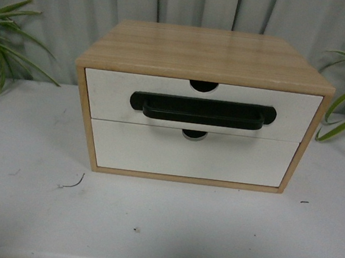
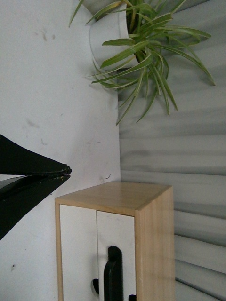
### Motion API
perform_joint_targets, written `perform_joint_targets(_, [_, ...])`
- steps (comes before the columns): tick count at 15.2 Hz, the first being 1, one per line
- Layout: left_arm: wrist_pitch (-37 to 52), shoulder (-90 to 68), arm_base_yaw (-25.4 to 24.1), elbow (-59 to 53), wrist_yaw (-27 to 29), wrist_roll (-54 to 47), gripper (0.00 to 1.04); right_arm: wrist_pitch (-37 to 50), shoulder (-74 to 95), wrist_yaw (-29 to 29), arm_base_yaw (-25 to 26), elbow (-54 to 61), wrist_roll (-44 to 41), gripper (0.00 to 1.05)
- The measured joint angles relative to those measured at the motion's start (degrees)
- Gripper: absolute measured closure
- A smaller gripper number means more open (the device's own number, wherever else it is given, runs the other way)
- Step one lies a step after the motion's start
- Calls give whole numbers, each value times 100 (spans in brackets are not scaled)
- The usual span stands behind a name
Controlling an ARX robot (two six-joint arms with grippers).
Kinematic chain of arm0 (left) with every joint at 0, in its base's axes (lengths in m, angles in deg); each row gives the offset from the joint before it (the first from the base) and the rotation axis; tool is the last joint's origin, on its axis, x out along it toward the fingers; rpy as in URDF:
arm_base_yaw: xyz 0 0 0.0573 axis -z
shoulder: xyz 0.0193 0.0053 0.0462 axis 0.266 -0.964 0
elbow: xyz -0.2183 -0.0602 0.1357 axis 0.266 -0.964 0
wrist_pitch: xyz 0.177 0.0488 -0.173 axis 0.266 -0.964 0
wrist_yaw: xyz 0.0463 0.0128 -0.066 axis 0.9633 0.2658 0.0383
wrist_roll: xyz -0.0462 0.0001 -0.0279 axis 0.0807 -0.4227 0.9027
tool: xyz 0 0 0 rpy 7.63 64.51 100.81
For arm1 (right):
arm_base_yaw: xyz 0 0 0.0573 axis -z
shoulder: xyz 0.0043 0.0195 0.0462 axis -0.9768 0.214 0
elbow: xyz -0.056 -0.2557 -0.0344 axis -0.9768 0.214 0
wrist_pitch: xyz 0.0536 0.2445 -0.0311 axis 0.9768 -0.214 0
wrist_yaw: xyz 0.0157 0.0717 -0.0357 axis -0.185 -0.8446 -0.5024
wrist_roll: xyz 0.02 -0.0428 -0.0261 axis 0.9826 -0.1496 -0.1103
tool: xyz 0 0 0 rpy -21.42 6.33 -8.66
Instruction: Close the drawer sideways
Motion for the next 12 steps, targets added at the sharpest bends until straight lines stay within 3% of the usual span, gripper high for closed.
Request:
perform_joint_targets(7, [-26, 0, 0, 0, -15, -2, 103, 2, 0, 0, 0, 2, -2, 103])
perform_joint_targets(8, [-26, 0, 0, 0, -15, -2, 99, 2, 0, 0, 0, 2, -7, 101])
perform_joint_targets(12, [-26, 0, 0, 0, -15, -2, 50, 2, 0, 0, 0, 2, -7, 53])
